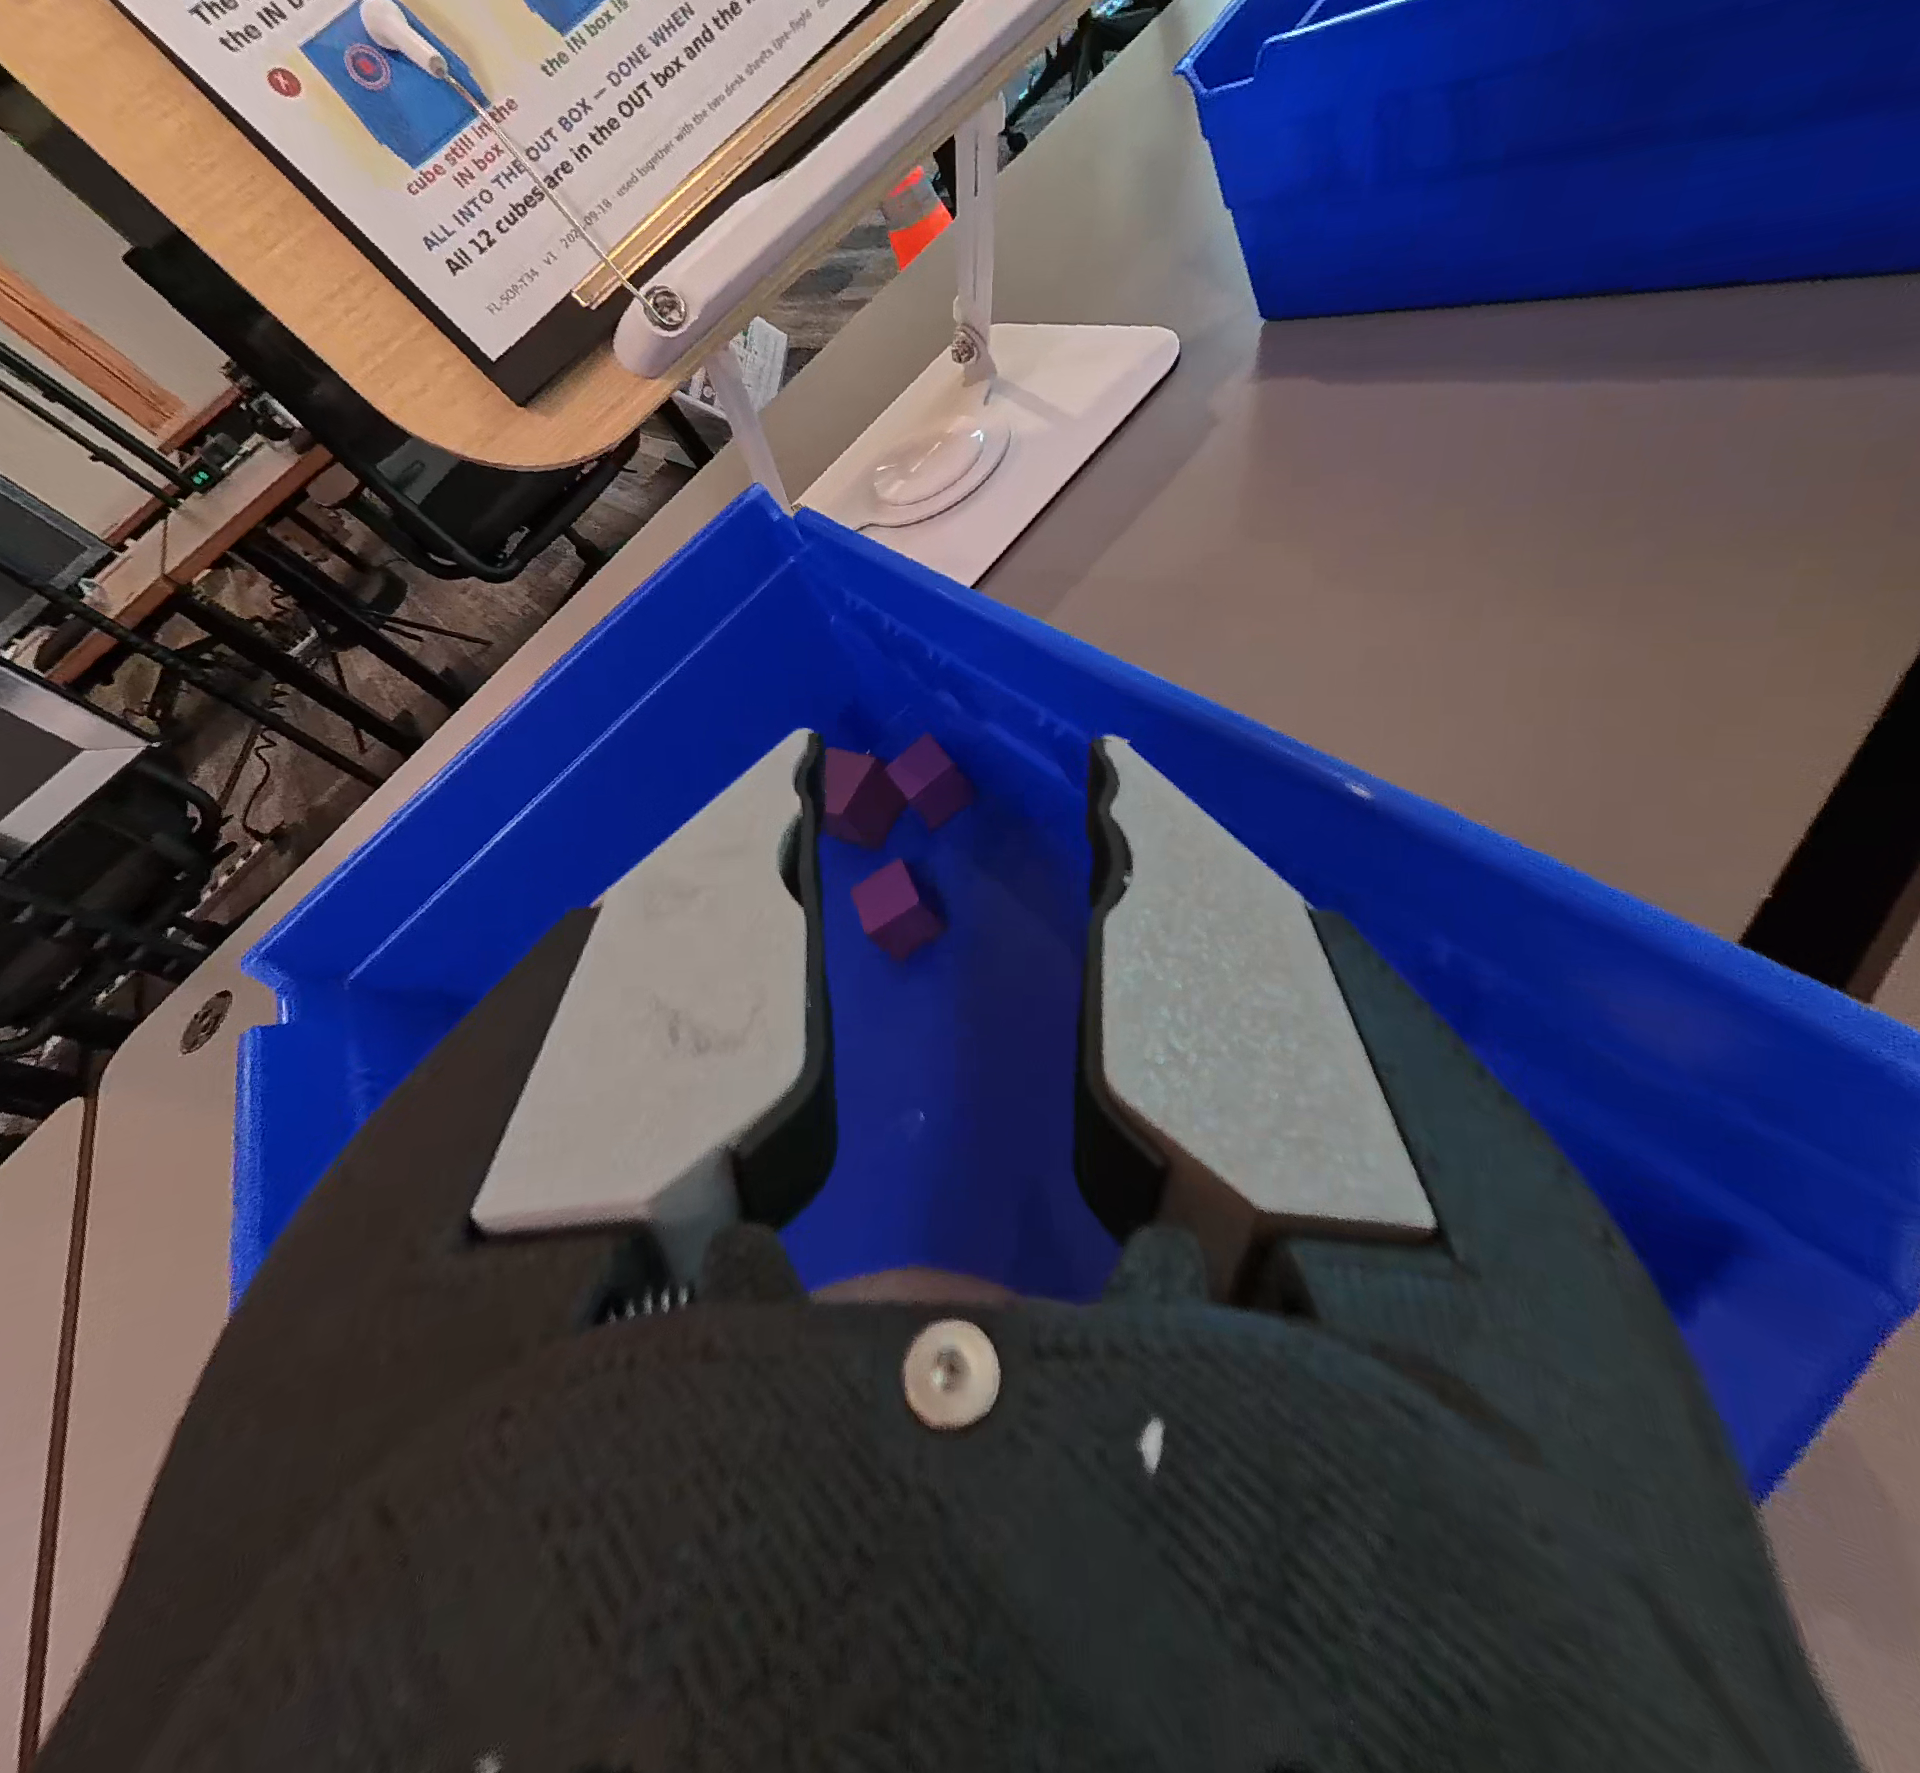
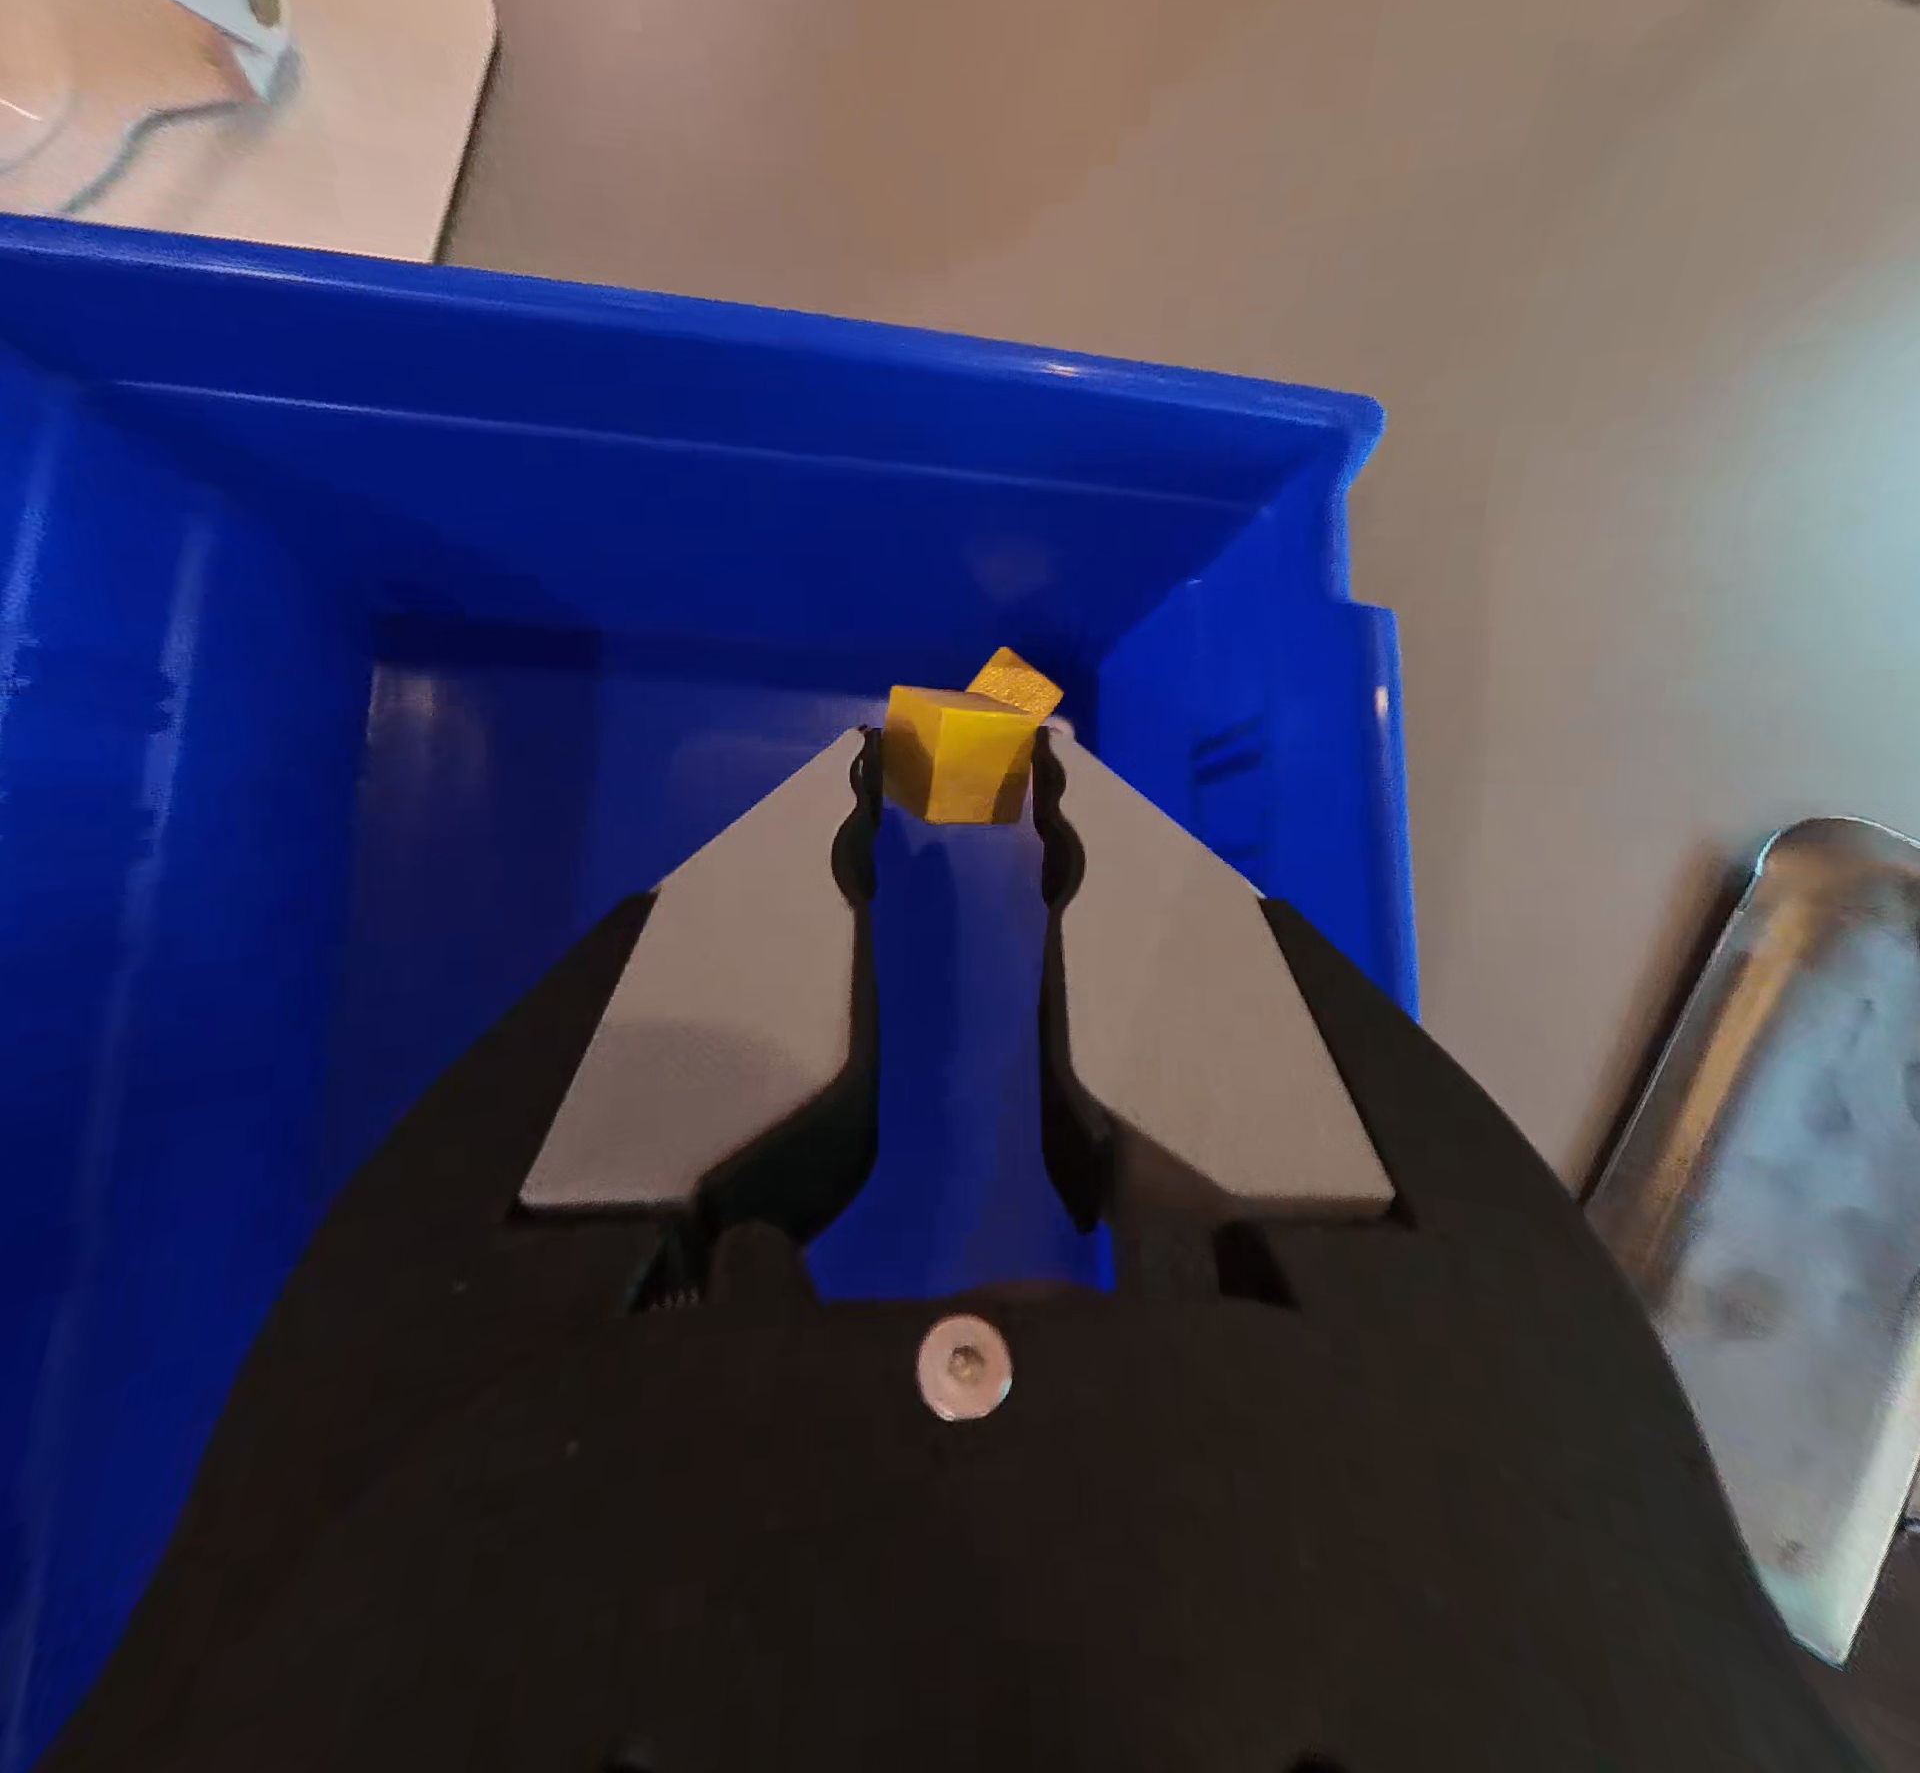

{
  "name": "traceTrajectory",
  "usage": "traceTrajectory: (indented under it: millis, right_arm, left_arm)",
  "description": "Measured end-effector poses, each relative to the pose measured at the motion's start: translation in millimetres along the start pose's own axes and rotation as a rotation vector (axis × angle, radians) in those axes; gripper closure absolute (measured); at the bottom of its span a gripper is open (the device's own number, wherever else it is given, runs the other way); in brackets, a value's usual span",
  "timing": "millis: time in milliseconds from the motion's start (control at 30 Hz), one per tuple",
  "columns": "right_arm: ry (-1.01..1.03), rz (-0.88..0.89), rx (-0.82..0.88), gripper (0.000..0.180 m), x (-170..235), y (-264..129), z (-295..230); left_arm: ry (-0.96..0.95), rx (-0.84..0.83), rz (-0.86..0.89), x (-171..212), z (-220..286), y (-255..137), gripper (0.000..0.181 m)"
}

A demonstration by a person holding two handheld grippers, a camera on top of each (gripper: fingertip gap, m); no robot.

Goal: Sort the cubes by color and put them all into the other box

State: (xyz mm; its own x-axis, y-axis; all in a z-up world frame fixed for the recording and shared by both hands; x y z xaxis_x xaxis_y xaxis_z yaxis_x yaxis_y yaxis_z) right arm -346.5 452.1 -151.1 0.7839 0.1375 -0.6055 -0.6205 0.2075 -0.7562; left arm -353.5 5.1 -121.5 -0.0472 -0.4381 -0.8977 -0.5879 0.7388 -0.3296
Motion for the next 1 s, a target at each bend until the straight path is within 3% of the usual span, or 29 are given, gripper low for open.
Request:
traceTrajectory:
  millis: [200,300,467,667,767,867,1000]
  right_arm:
    - [-0.034,-0.088,0.111,0.147,7.0,16.1,17.5]
    - [-0.02,-0.043,0.102,0.135,5.5,10.8,15.8]
    - [0.002,0.112,0.053,0.136,-10.3,-17.8,0.5]
    - [0.011,0.551,-0.199,0.14,-66.5,-119.0,-86.4]
    - [-0.023,0.715,-0.346,0.141,-75.5,-154.5,-149.2]
    - [-0.056,0.812,-0.481,0.144,-67.6,-150.3,-212.2]
    - [-0.163,0.777,-0.419,0.146,-45.3,-101.7,-254.9]
  left_arm:
    - [0.017,0.003,-0.01,1.2,2.9,1.6,0.131]
    - [0.005,0.01,-0.015,2.1,2.7,2.2,0.131]
    - [0.0,-0.001,-0.015,2.1,0.9,1.8,0.131]
    - [-0.04,-0.03,-0.02,3.4,-7.3,1.0,0.131]
    - [-0.079,-0.045,-0.033,6.9,-14.0,1.2,0.131]
    - [-0.116,-0.066,-0.042,10.3,-21.7,0.9,0.131]
    - [-0.132,-0.08,-0.051,13.3,-26.5,0.8,0.131]
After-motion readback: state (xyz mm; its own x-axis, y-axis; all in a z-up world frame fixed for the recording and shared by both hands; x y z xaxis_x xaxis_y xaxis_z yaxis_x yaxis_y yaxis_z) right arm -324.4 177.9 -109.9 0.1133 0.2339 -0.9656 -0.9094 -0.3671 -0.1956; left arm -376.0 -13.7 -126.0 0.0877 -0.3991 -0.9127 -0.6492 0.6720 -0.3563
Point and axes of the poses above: each gripper's, where its closed fingertips meet, y out along the fingers, x out of its underside, z = x × y across the jaws, the point moved 4 cm from there along -y, back along the fingers, and after that the axes turned 9 degrees about -y, right-handed, at the moved point
